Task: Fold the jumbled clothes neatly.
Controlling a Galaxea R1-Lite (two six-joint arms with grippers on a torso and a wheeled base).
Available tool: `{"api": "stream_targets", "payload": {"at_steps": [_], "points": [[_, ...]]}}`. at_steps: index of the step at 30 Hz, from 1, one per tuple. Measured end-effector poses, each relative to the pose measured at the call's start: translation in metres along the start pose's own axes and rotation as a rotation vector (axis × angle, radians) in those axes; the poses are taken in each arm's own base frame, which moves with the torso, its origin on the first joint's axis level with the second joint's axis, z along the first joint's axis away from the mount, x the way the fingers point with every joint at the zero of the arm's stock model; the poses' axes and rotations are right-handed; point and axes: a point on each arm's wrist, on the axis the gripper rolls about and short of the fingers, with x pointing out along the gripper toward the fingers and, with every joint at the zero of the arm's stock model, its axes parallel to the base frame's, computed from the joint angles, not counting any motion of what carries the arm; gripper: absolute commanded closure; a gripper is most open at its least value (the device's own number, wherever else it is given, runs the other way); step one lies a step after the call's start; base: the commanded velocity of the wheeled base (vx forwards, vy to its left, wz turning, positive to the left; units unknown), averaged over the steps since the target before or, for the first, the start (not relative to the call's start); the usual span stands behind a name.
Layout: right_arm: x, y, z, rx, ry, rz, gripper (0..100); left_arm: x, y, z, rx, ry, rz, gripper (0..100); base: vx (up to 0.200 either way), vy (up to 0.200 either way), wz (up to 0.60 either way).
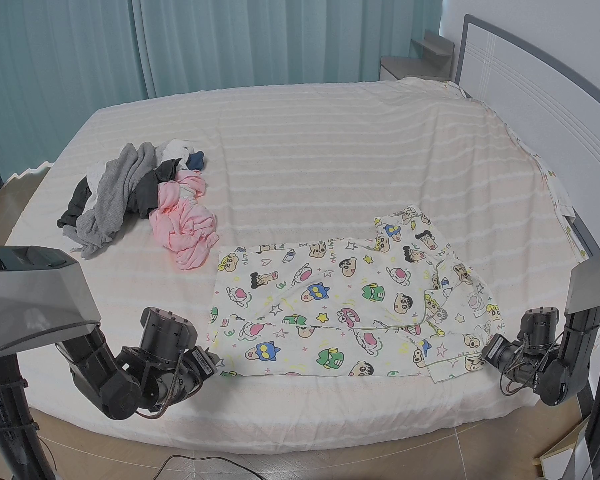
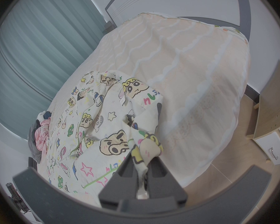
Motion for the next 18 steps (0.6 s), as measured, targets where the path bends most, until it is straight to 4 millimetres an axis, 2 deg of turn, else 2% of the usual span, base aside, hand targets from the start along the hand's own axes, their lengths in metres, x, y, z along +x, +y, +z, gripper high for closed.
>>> {"api": "stream_targets", "payload": {"at_steps": [9, 18], "points": [[0.000, 0.000, 0.001, 0.001, -0.003, 0.001, 100, 0.012, -0.001, 0.017, 0.086, -0.001, -0.133, 0, 0.000, 0.000, 0.00], [0.000, 0.001, 0.001, -0.001, -0.005, 0.004, 100, 0.047, -0.008, 0.017, 0.108, -0.009, -0.150, 0, 0.000, 0.000, 0.00]]}}
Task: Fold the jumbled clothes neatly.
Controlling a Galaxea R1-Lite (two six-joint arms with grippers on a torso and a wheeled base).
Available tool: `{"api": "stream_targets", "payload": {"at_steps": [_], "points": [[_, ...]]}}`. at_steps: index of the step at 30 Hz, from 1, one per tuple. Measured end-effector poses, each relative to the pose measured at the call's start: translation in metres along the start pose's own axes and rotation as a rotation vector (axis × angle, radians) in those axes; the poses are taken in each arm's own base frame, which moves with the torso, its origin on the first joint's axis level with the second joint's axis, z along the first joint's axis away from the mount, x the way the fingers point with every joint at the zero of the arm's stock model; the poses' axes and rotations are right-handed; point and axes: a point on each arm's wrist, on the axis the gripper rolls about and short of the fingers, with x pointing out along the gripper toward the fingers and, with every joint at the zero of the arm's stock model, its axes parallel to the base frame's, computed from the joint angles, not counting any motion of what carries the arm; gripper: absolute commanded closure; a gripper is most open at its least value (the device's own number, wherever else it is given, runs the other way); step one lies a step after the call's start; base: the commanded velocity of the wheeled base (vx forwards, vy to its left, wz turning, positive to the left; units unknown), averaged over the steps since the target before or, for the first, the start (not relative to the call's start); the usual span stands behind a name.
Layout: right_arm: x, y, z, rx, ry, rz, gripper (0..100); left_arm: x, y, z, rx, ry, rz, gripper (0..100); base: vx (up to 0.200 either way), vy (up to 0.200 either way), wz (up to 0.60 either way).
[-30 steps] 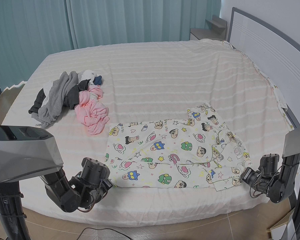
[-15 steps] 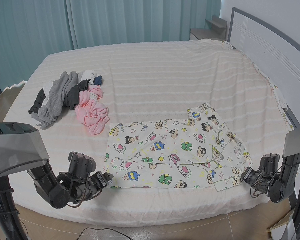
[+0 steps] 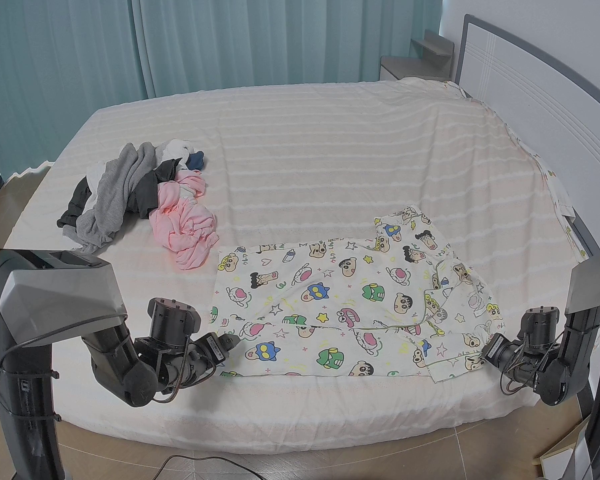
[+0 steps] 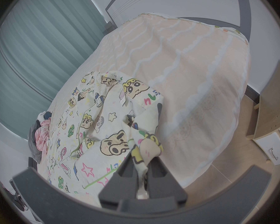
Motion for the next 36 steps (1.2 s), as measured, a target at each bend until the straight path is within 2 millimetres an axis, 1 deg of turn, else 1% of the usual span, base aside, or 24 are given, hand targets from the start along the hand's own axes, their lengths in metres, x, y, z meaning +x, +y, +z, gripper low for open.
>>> {"api": "stream_targets", "payload": {"at_steps": [4, 9, 10, 16, 22, 28, 36], "points": [[0.000, 0.000, 0.000, 0.000, 0.000, 0.001, 100, 0.011, -0.004, 0.001, 0.000, 0.002, -0.021, 0, 0.000, 0.000, 0.00], [0.000, 0.001, 0.000, -0.001, -0.002, 0.003, 100, 0.016, -0.007, -0.001, 0.004, 0.020, -0.043, 0, 0.000, 0.000, 0.00], [0.001, 0.001, 0.000, -0.001, -0.002, 0.003, 100, 0.016, -0.008, -0.002, 0.006, 0.022, -0.045, 100, 0.000, 0.000, 0.00], [0.002, 0.001, 0.001, -0.001, -0.003, 0.006, 100, 0.017, -0.011, -0.009, 0.020, 0.036, -0.047, 100, 0.000, 0.000, 0.00], [0.002, 0.000, 0.001, 0.000, -0.003, 0.002, 100, 0.015, -0.008, -0.013, 0.025, 0.047, -0.030, 100, 0.000, 0.000, 0.00], [0.001, -0.002, 0.001, -0.011, 0.008, 0.004, 100, 0.004, -0.001, -0.019, 0.032, 0.072, -0.008, 100, 0.000, 0.000, 0.00], [-0.001, -0.006, 0.000, -0.036, 0.022, -0.002, 100, -0.016, -0.001, -0.026, 0.048, 0.094, -0.002, 100, 0.000, 0.000, 0.00]]}}
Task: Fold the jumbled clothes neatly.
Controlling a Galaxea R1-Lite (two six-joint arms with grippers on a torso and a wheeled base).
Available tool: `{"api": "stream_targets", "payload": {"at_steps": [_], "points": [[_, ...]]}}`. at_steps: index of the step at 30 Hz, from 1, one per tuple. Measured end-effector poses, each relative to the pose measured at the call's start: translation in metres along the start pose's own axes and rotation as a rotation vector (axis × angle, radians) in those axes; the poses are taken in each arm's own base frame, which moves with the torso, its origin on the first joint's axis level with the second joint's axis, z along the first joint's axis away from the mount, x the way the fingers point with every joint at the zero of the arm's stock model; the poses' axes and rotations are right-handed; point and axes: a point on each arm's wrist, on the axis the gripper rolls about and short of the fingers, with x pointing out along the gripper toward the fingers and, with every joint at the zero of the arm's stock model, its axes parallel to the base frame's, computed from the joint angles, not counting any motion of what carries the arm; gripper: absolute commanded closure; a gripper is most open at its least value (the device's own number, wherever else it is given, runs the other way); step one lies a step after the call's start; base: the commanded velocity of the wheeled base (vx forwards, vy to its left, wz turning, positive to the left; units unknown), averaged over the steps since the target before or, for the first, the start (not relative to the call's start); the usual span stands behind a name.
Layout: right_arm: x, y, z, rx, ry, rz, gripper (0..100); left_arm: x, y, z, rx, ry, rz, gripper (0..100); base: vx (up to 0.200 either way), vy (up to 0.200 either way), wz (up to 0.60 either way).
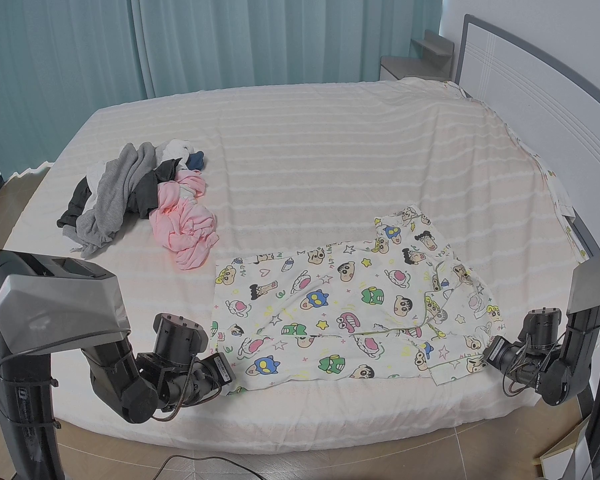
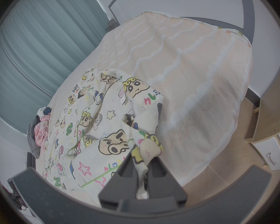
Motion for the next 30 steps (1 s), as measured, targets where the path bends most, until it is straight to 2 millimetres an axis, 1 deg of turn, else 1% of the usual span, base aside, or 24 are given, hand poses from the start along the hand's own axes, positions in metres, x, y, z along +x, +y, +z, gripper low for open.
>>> {"api": "stream_targets", "payload": {"at_steps": [5, 15, 16, 18, 19, 25, 30], "points": [[-0.0037, -0.0030, -0.0040, -0.019, 0.029, -0.001, 100, -0.0047, 0.0011, -0.0036, 0.006, -0.006, 0.020, 100, 0.000, 0.000, 0.00], [-0.0029, -0.0040, -0.0059, -0.030, 0.038, -0.005, 100, -0.0028, 0.0010, -0.0051, 0.007, -0.012, 0.032, 100, 0.000, 0.000, 0.00], [-0.0026, -0.0042, -0.0062, -0.031, 0.039, -0.006, 100, -0.0024, 0.0010, -0.0054, 0.007, -0.011, 0.032, 0, 0.000, 0.000, 0.00], [-0.0019, -0.0048, -0.0070, -0.033, 0.043, -0.008, 100, -0.0011, 0.0017, -0.0060, 0.008, -0.011, 0.037, 0, 0.000, 0.000, 0.00], [-0.0014, -0.0052, -0.0076, -0.034, 0.045, -0.010, 0, -0.0004, 0.0022, -0.0064, 0.008, -0.010, 0.042, 0, 0.000, 0.000, 0.00], [-0.0011, -0.0055, -0.0079, -0.036, 0.039, -0.007, 0, 0.0011, 0.0036, -0.0069, 0.003, -0.029, 0.066, 0, 0.000, 0.000, 0.00], [-0.0086, -0.0066, -0.0082, -0.053, 0.029, -0.003, 0, -0.0004, 0.0056, -0.0067, 0.006, -0.074, 0.116, 0, 0.000, 0.000, 0.00]]}}
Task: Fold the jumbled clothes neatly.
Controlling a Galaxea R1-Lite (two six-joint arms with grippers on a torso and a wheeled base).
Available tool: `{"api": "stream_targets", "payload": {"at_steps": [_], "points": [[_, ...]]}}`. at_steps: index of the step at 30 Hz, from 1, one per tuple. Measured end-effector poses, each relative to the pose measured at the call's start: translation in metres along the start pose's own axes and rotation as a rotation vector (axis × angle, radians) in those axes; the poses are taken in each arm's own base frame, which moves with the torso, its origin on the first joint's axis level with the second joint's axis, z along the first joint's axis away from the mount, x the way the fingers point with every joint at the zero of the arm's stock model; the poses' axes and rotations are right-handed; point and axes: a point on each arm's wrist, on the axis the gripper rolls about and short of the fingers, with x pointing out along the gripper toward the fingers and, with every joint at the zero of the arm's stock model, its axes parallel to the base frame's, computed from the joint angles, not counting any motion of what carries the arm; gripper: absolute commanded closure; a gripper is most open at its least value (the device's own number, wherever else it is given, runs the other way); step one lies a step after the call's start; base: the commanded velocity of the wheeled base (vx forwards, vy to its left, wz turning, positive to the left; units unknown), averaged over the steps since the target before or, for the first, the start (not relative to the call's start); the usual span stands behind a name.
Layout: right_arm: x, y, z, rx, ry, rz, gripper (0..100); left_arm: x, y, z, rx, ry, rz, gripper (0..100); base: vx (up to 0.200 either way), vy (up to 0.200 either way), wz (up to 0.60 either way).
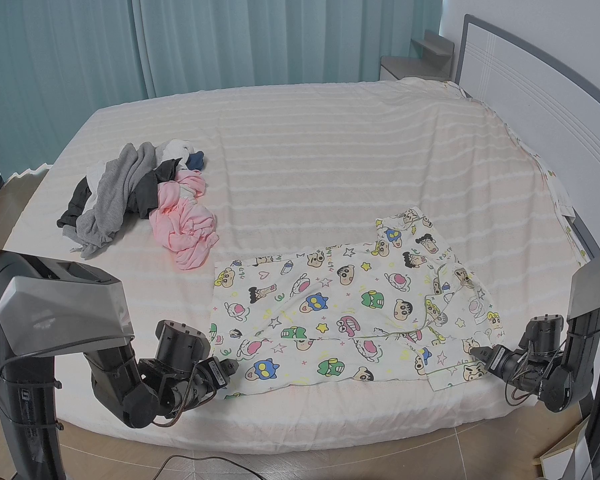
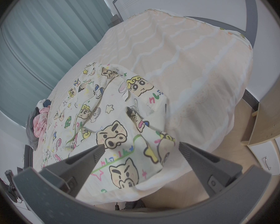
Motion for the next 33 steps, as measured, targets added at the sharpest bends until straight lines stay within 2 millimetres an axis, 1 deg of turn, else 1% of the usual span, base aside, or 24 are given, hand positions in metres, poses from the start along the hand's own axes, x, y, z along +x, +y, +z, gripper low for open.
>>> {"api": "stream_targets", "payload": {"at_steps": [3, 6, 14, 17, 21, 29, 33], "points": [[-0.007, -0.003, 0.001, -0.005, -0.007, -0.005, 0, -0.006, 0.000, 0.002, -0.003, -0.013, 0.000, 0, 0.000, 0.000, 0.00], [-0.015, -0.005, 0.003, -0.003, -0.021, -0.009, 0, -0.017, -0.002, 0.008, -0.013, -0.036, -0.018, 0, 0.000, 0.000, 0.00], [-0.038, -0.010, 0.015, 0.000, -0.092, 0.006, 0, -0.058, -0.018, 0.033, -0.042, -0.141, -0.124, 0, 0.000, 0.000, 0.00], [-0.047, -0.009, 0.018, 0.000, -0.121, 0.020, 0, -0.069, -0.026, 0.039, -0.047, -0.173, -0.164, 0, 0.000, 0.000, 0.00], [-0.056, -0.007, 0.023, -0.003, -0.146, 0.050, 0, -0.076, -0.034, 0.042, -0.046, -0.201, -0.189, 0, 0.000, 0.000, 0.00], [-0.063, -0.003, 0.027, -0.006, -0.175, 0.072, 0, -0.080, -0.046, 0.042, -0.049, -0.236, -0.212, 0, 0.000, 0.000, 0.00], [-0.063, -0.002, 0.027, -0.010, -0.176, 0.078, 0, -0.079, -0.052, 0.044, -0.069, -0.242, -0.231, 0, 0.200, 0.000, 0.00]]}}
